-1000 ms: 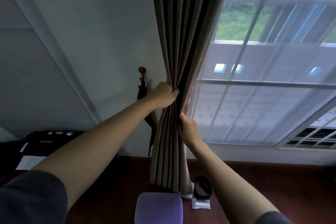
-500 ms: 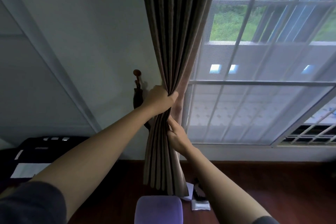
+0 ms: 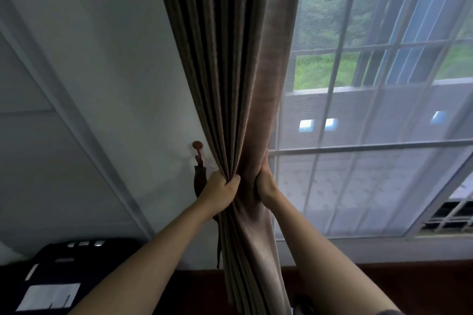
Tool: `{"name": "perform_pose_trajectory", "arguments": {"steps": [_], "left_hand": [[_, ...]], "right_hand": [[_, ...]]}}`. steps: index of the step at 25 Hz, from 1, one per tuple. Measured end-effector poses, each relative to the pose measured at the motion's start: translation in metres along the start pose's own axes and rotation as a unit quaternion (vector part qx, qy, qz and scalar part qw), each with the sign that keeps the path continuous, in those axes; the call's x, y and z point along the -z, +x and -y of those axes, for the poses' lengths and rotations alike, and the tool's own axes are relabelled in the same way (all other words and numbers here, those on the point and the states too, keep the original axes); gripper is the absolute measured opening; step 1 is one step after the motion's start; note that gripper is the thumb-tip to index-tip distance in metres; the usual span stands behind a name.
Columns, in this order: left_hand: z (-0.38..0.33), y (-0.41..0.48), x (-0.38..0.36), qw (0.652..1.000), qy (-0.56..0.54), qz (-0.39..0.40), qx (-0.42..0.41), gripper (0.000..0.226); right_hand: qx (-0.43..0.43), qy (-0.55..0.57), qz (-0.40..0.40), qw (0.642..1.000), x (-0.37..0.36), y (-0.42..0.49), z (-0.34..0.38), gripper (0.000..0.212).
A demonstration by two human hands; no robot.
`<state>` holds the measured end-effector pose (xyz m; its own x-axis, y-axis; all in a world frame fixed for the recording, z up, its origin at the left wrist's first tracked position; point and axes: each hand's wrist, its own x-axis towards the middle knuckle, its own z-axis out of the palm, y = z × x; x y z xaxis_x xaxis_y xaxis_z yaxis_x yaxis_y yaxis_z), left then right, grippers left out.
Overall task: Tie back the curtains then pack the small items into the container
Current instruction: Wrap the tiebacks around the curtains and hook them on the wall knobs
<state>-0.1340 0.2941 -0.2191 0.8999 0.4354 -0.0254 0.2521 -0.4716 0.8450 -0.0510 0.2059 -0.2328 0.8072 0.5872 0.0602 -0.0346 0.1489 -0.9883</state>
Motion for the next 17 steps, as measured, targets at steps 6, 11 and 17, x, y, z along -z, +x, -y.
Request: {"name": "perform_pose_trajectory", "arguments": {"steps": [6,11,17], "left_hand": [[-0.012,0.005,0.0,0.972,0.213,-0.076,-0.07,0.041],[-0.022,0.015,0.014,0.976,0.215,-0.019,-0.014,0.032],[-0.039,0.017,0.018,0.986,0.083,0.121,0.079,0.013]], "right_hand": [[-0.003,0.01,0.009,1.0,0.007,-0.002,-0.009,0.044],[-0.021,0.005,0.023,1.0,0.006,-0.014,-0.027,0.039],[-0.073,-0.1,0.019,0.992,-0.004,-0.032,-0.066,0.029]]}}
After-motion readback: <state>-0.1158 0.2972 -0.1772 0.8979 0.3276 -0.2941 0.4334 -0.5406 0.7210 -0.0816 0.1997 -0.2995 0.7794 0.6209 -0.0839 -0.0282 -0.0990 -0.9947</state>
